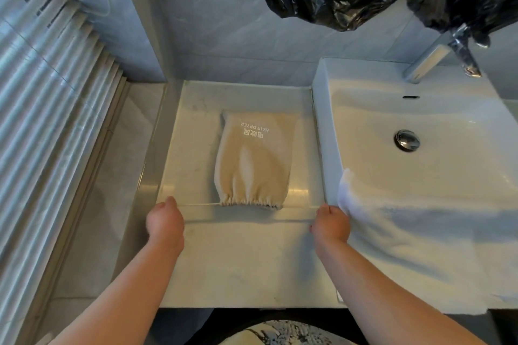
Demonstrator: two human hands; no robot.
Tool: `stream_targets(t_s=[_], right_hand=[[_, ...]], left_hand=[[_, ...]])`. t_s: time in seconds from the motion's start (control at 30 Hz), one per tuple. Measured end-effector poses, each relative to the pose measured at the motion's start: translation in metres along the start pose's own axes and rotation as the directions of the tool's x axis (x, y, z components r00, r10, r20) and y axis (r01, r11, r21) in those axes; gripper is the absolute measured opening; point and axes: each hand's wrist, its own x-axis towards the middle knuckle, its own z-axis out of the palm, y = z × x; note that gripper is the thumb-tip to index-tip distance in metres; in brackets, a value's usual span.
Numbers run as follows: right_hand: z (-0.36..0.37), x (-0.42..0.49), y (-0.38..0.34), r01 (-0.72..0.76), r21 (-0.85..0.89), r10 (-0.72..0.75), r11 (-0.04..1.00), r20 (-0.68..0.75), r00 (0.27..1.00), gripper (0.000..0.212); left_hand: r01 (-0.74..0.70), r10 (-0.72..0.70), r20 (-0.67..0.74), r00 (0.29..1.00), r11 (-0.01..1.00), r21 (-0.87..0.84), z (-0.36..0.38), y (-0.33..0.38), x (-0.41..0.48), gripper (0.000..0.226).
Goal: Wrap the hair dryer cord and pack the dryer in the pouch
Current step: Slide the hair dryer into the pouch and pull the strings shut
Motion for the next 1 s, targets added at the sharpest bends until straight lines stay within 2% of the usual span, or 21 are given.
stream_targets(t_s=[0.03, 0.07, 0.1, 0.13, 0.17, 0.2, 0.23, 0.27, 0.33, 0.4, 0.43, 0.53, 0.63, 0.7, 0.77, 0.83, 0.93, 1.0], right_hand=[[-0.003, -0.004, -0.002, 0.066, -0.131, -0.058, 0.989, 0.063, 0.996, 0.021], [-0.007, -0.008, -0.003, 0.144, -0.267, -0.107, 0.953, 0.146, 0.983, 0.022], [-0.01, -0.014, -0.006, 0.224, -0.35, -0.16, 0.91, 0.202, 0.966, 0.026], [-0.012, -0.02, -0.009, 0.302, -0.402, -0.223, 0.865, 0.231, 0.947, 0.032], [-0.013, -0.026, -0.011, 0.396, -0.428, -0.336, 0.812, 0.213, 0.918, 0.037], [-0.012, -0.033, -0.013, 0.493, -0.455, -0.463, 0.741, 0.186, 0.867, 0.038], [-0.008, -0.04, -0.016, 0.573, -0.483, -0.557, 0.662, 0.194, 0.807, 0.038], [-0.003, -0.044, -0.018, 0.612, -0.482, -0.566, 0.626, 0.259, 0.783, 0.037], [0.01, -0.047, -0.024, 0.54, -0.44, -0.367, 0.717, 0.42, 0.83, 0.033], [0.019, -0.046, -0.029, 0.441, -0.449, -0.176, 0.777, 0.517, 0.837, 0.023], [0.022, -0.045, -0.029, 0.423, -0.43, -0.154, 0.798, 0.532, 0.832, 0.02], [0.025, -0.042, -0.03, 0.286, -0.252, -0.107, 0.924, 0.55, 0.828, 0.02], [0.015, -0.041, -0.036, 0.148, -0.092, -0.072, 0.985, 0.559, 0.826, 0.024], [0.011, -0.039, -0.039, 0.142, -0.06, -0.077, 0.988, 0.603, 0.794, 0.029], [0.008, -0.037, -0.039, 0.161, -0.051, -0.097, 0.986, 0.609, 0.787, 0.033], [0.008, -0.032, -0.037, 0.138, -0.021, -0.101, 0.99, 0.577, 0.81, 0.035], [0.002, -0.024, -0.034, 0.094, 0.027, -0.096, 0.995, 0.454, 0.886, 0.042], [-0.003, -0.022, -0.031, 0.124, 0.006, -0.116, 0.992, 0.399, 0.91, 0.049]], left_hand=[[-0.052, 0.051, 0.008, 0.999, 0.983, 0.178, 0.0, -0.005, -0.003, 0.023], [-0.079, 0.074, 0.027, 0.997, 0.924, 0.374, 0.0, -0.008, -0.008, 0.019], [-0.134, 0.152, -0.002, 0.988, 0.88, 0.456, 0.0, -0.014, -0.009, 0.025], [-0.238, 0.263, 0.016, 0.965, 0.843, 0.482, 0.0, -0.016, -0.015, 0.038], [-0.352, 0.365, 0.057, 0.929, 0.829, 0.434, -0.001, -0.016, -0.022, 0.047], [-0.499, 0.496, 0.126, 0.859, 0.758, 0.42, 0.0, -0.018, -0.026, 0.049], [-0.594, 0.554, 0.233, 0.8, 0.673, 0.44, 0.004, -0.017, -0.029, 0.047], [-0.65, 0.532, 0.374, 0.76, 0.643, 0.406, 0.01, -0.018, -0.027, 0.043], [-0.57, 0.287, 0.57, 0.77, 0.711, 0.411, 0.025, -0.014, -0.029, 0.03], [-0.482, 0.102, 0.63, 0.77, 0.74, 0.469, 0.035, -0.013, -0.027, 0.017], [-0.464, 0.072, 0.631, 0.772, 0.742, 0.484, 0.036, -0.01, -0.027, 0.016], [-0.437, 0.079, 0.62, 0.781, 0.778, 0.451, 0.034, -0.008, -0.024, 0.025], [-0.503, 0.164, 0.628, 0.761, 0.76, 0.411, 0.025, -0.001, -0.025, 0.032], [-0.491, 0.177, 0.643, 0.745, 0.798, 0.35, 0.024, 0.002, -0.028, 0.03], [-0.441, 0.172, 0.635, 0.753, 0.848, 0.294, 0.026, 0.002, -0.03, 0.038], [-0.43, 0.184, 0.63, 0.755, 0.864, 0.262, 0.026, 0.003, -0.034, 0.042], [-0.427, 0.218, 0.588, 0.779, 0.87, 0.244, 0.02, 0.004, -0.024, 0.043], [-0.458, 0.228, 0.566, 0.793, 0.835, 0.305, 0.013, 0.003, -0.012, 0.036]])
